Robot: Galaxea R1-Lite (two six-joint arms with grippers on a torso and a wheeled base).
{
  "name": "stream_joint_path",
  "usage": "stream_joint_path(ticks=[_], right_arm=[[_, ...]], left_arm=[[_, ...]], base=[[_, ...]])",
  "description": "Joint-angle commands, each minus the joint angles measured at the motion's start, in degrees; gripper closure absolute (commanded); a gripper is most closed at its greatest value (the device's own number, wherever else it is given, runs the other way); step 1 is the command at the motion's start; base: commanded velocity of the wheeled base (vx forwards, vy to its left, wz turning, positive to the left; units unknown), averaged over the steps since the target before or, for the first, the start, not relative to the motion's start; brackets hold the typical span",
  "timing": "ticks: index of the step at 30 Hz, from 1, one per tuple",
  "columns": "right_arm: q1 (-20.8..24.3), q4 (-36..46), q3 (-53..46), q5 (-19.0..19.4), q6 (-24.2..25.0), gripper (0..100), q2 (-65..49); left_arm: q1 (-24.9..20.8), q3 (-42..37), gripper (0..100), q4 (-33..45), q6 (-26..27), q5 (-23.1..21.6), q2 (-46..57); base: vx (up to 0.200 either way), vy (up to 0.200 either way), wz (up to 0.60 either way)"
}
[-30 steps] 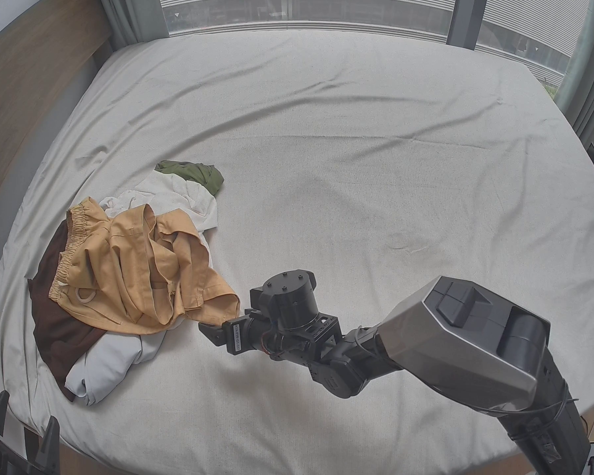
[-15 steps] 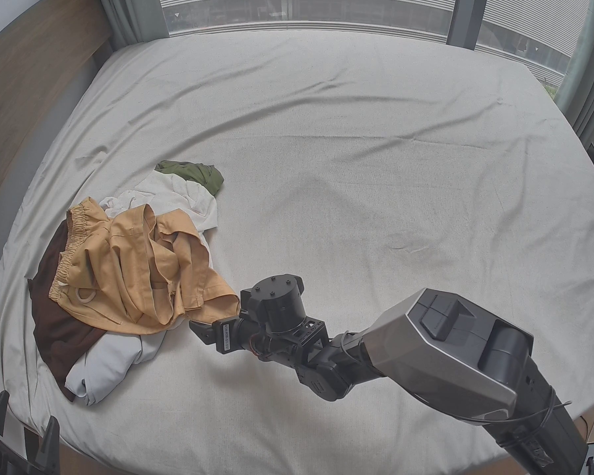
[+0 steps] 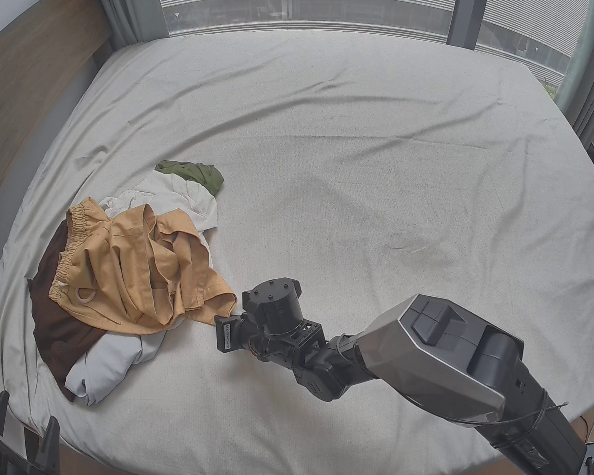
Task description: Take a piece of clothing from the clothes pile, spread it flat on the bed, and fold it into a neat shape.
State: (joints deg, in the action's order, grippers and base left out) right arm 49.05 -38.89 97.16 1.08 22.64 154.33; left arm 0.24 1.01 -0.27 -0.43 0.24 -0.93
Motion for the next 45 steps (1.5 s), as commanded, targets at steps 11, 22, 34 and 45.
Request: stream_joint_path(ticks=[11,22,34,45], right_arm=[[0.1,-0.2,-4.6,-2.3,1.0,100,-3.4],[-0.2,-0.8,-18.0,-2.6,1.1,100,-11.2],[-0.9,-0.8,-28.4,-2.5,1.1,100,-17.1],[-4.9,-1.6,-39.3,-2.5,0.8,100,-23.6]], left_arm=[[0.0,-1.0,0,0.0,0.1,0.0,0.9],[0.0,-1.0,0,0.0,0.1,0.0,0.9],[0.0,-1.0,0,0.0,0.1,0.0,0.9],[0.0,-1.0,0,0.0,0.2,0.0,0.9]], base=[[0.0,0.0,0.0],[0.0,0.0,0.0],[0.0,0.0,0.0],[0.0,0.0,0.0]])
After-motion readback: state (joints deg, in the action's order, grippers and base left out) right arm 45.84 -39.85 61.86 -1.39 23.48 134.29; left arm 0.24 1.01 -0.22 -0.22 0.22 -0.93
